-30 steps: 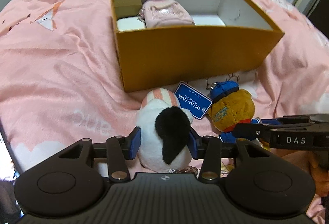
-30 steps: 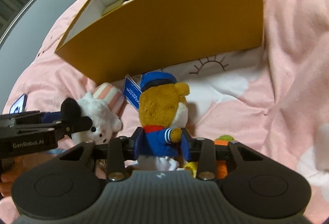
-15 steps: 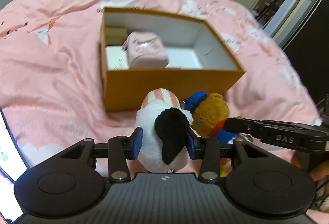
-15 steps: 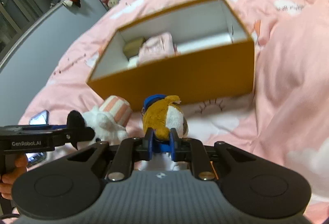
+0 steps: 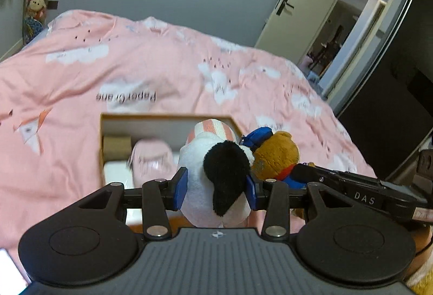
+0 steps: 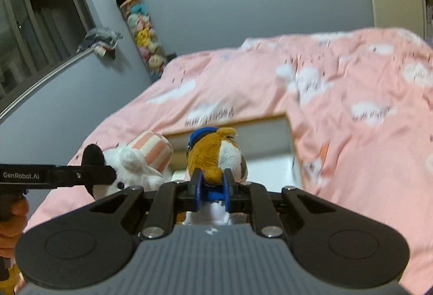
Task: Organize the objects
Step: 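Carry both plush toys over the orange box with both grippers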
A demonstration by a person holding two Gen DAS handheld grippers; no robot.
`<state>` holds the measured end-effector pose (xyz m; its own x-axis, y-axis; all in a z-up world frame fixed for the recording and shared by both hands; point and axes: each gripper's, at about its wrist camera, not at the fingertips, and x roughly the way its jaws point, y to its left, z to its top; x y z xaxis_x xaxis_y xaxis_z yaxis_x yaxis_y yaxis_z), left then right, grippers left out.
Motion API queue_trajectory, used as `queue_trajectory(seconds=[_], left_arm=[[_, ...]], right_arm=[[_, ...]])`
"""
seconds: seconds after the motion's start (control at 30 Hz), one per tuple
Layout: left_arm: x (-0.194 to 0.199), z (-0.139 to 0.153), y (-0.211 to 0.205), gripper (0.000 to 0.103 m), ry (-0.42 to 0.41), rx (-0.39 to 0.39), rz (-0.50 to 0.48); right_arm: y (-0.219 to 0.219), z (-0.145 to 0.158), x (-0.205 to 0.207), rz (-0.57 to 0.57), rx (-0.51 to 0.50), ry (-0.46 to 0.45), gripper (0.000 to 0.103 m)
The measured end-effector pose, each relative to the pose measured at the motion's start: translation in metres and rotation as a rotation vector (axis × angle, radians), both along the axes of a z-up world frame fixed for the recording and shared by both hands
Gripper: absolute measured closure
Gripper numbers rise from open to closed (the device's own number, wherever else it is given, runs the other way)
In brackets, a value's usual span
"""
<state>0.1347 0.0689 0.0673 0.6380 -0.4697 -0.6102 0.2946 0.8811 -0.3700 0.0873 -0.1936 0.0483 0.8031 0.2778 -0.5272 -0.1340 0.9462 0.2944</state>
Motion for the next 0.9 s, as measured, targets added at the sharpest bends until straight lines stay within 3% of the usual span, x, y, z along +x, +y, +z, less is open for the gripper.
queue_trajectory(seconds=[0.2,0.47,0.9], left_arm=[[0.057,-0.031,-0.022,0.054,0.032,0.003,0.046],[0.114,-0.097,-0.042,0.054,0.149,-0.008,0.086],[0.148,-0.14,-0.054,0.054,0.172,-0.01,0.136]], right_arm=[[-0.015,-0.01,0.058,-0.053,0.009,0.046,0.087],[-0.013,-0.059,0.127,-0.073,-0.083,0.164,0.087],[-0.001,-0.108,0.184,-0.058,-0.159,0.256,0.087]])
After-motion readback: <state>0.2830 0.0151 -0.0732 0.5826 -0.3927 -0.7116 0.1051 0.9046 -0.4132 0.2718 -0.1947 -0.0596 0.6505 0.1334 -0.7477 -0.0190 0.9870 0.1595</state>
